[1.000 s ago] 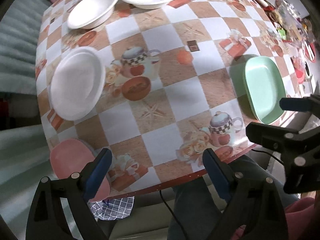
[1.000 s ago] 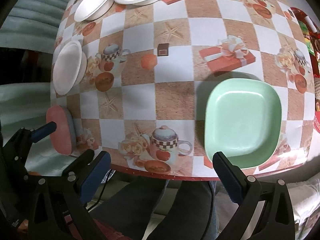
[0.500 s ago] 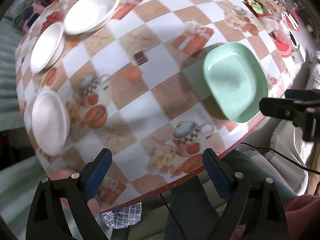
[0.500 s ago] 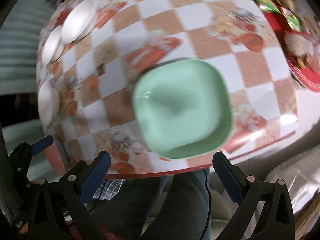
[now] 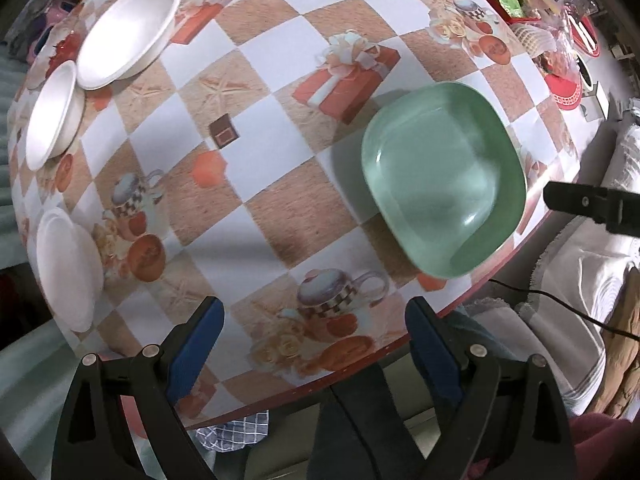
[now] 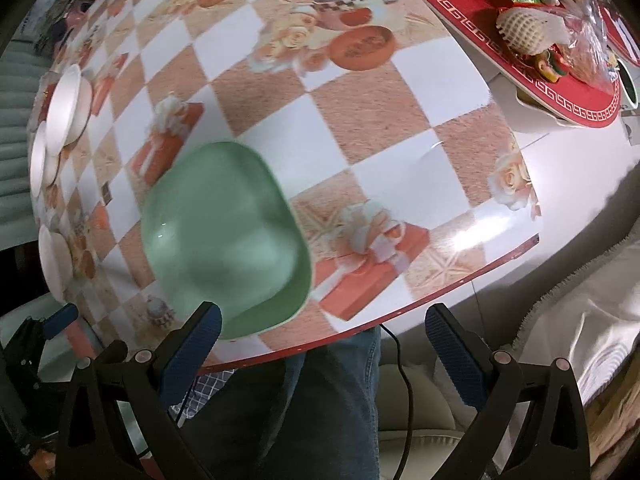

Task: Organize plates and bowls
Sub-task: 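Move both grippers toward the rim of the mint-green plate, then close the left gripper on the green plate rim while the right gripper also grips it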

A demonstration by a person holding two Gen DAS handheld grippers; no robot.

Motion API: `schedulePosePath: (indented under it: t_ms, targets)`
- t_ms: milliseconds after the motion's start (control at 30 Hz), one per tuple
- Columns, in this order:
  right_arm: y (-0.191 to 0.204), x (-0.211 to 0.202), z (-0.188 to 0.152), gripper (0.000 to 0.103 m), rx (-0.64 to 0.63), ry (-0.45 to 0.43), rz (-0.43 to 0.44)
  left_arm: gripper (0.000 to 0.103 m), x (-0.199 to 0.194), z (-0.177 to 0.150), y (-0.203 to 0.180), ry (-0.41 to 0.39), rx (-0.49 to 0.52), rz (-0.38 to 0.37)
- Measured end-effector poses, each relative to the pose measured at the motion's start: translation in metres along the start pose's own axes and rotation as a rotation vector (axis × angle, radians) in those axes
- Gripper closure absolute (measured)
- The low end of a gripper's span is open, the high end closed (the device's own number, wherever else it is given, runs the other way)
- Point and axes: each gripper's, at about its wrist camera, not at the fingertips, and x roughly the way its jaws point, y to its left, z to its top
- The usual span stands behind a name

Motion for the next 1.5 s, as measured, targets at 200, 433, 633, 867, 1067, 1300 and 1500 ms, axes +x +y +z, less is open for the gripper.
schedulePosePath:
  t_ms: [200, 433, 633, 867, 1067, 1300, 1500]
  targets:
    - [-0.007, 0.009, 0.006, 0.000, -0.024, 0.020, -0.026, 0.009, 0.011, 0.013, -0.007, 0.013, -0.048, -0.032]
    - [-0.002, 0.023, 0.013, 0.000, -0.073, 0.038, -0.071, 0.009, 0.028, 0.025, -0.012, 0.004, -0.108, -0.032]
    - [0.018, 0.032, 0.028, 0.000, -0.157, 0.007, -0.121, 0.009, 0.048, 0.034, -0.009, -0.006, -0.183, -0.016]
    - [0.036, 0.051, 0.040, 0.000, -0.251, -0.023, -0.185, 0.009, 0.072, 0.031, -0.015, -0.018, -0.226, 0.001]
    - [0.045, 0.061, 0.040, 0.000, -0.299, -0.023, -0.182, 0.000, 0.080, 0.028, -0.018, -0.043, -0.256, -0.006]
    - [0.044, 0.062, 0.036, 0.000, -0.311, -0.036, -0.173, 0.000, 0.089, 0.031, -0.006, -0.061, -0.275, -0.037]
    - [0.037, 0.064, 0.032, 0.000, -0.306, -0.052, -0.163, 0.000, 0.086, 0.022, -0.008, -0.083, -0.287, -0.035]
